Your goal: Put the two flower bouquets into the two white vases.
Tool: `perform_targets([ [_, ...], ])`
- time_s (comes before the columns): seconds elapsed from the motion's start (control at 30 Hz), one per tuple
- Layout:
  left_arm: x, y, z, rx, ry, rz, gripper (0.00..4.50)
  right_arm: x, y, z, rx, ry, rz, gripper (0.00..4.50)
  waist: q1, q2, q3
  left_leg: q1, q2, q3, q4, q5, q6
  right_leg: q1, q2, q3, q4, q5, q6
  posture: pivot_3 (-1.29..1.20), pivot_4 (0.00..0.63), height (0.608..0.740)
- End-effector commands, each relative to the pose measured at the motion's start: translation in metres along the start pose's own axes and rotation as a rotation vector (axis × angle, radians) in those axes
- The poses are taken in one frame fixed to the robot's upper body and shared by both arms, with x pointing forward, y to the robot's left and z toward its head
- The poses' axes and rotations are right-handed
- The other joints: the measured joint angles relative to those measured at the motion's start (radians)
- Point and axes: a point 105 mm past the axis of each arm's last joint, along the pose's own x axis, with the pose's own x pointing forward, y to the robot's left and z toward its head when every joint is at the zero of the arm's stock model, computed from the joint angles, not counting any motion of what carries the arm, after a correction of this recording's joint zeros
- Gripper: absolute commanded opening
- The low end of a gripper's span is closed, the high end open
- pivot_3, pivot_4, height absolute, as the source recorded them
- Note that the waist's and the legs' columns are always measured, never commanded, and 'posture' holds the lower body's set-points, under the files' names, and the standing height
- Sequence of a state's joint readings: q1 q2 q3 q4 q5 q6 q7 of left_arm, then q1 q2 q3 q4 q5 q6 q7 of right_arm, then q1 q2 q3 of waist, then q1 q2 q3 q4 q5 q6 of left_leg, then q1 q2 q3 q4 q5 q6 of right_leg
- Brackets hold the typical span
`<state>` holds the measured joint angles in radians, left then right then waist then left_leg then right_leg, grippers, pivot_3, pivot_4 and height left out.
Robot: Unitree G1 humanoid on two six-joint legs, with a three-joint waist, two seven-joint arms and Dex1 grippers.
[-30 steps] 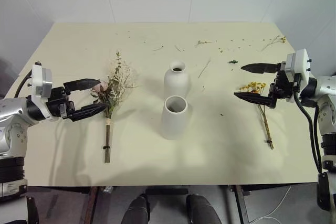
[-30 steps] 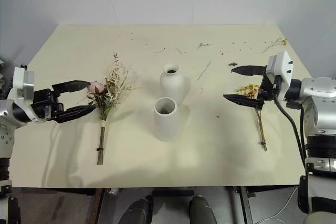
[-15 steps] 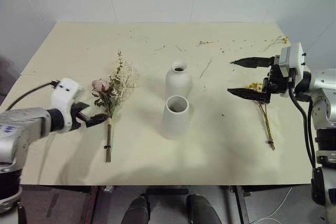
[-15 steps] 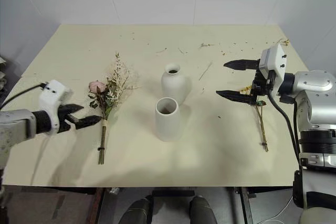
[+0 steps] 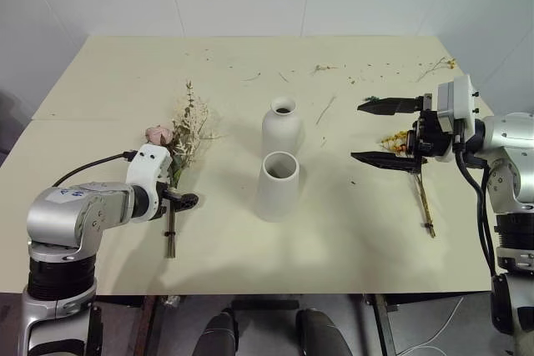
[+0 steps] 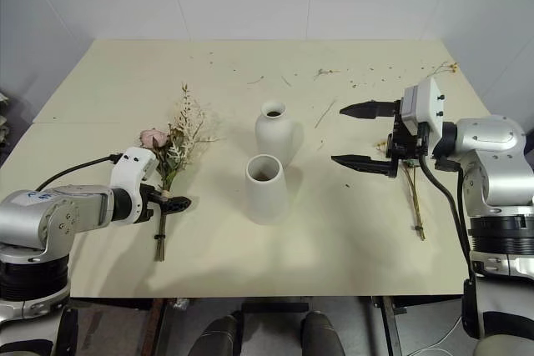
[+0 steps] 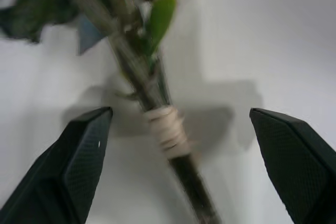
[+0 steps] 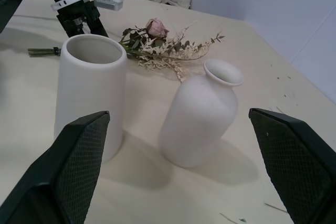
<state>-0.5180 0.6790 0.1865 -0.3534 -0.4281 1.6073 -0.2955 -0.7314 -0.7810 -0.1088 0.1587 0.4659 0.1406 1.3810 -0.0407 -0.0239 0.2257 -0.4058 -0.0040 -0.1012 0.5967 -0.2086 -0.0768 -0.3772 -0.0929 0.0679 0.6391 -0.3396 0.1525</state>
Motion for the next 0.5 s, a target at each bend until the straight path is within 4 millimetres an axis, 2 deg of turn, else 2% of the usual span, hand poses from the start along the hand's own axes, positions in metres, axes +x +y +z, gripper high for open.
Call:
perform_targets([
  [0.03, -0.003, 0.014, -0.008, -0.030, 0.023, 0.056, 3.89, -0.005, -0.003, 0.012, -0.045, -0.027, -0.022, 4.50, 0.001, 0.000, 0.000, 0.000, 0.000, 0.000, 0.000, 0.000, 0.000, 0.000, 0.000, 0.000, 0.000, 0.000, 0.000, 0.00, 0.150, 0.740],
  [0.27, 0.000, 0.009, -0.019, -0.041, 0.043, 0.030, 1.84, -0.007, -0.001, 0.012, -0.047, -0.027, -0.036, 4.50, 0.003, 0.000, 0.000, 0.000, 0.000, 0.000, 0.000, 0.000, 0.000, 0.000, 0.000, 0.000, -0.001, 0.000, 0.000, 0.00, 0.150, 0.740],
  [0.43, 0.003, 0.019, -0.005, -0.075, -0.038, 0.038, 0.31, -0.010, 0.002, 0.018, -0.044, -0.038, -0.016, 4.50, 0.012, 0.000, 0.000, 0.000, 0.000, 0.000, 0.000, 0.000, 0.000, 0.000, 0.000, 0.000, -0.001, 0.000, 0.000, 0.00, 0.150, 0.740],
  [0.47, 0.003, 0.022, 0.001, -0.101, -0.078, 0.046, 0.10, -0.010, 0.005, 0.021, -0.040, -0.045, -0.005, 4.50, 0.014, 0.000, 0.000, 0.000, 0.000, 0.000, 0.000, 0.000, 0.000, 0.000, -0.001, 0.000, -0.001, 0.000, 0.000, 0.00, 0.150, 0.740],
  [0.5, 0.004, 0.025, 0.004, -0.119, -0.104, 0.051, 0.10, -0.011, 0.007, 0.022, -0.038, -0.050, 0.002, 4.50, 0.017, 0.000, 0.000, 0.000, 0.000, 0.000, 0.000, 0.000, 0.000, 0.001, -0.001, 0.000, -0.001, 0.000, 0.000, 0.00, 0.150, 0.740],
])
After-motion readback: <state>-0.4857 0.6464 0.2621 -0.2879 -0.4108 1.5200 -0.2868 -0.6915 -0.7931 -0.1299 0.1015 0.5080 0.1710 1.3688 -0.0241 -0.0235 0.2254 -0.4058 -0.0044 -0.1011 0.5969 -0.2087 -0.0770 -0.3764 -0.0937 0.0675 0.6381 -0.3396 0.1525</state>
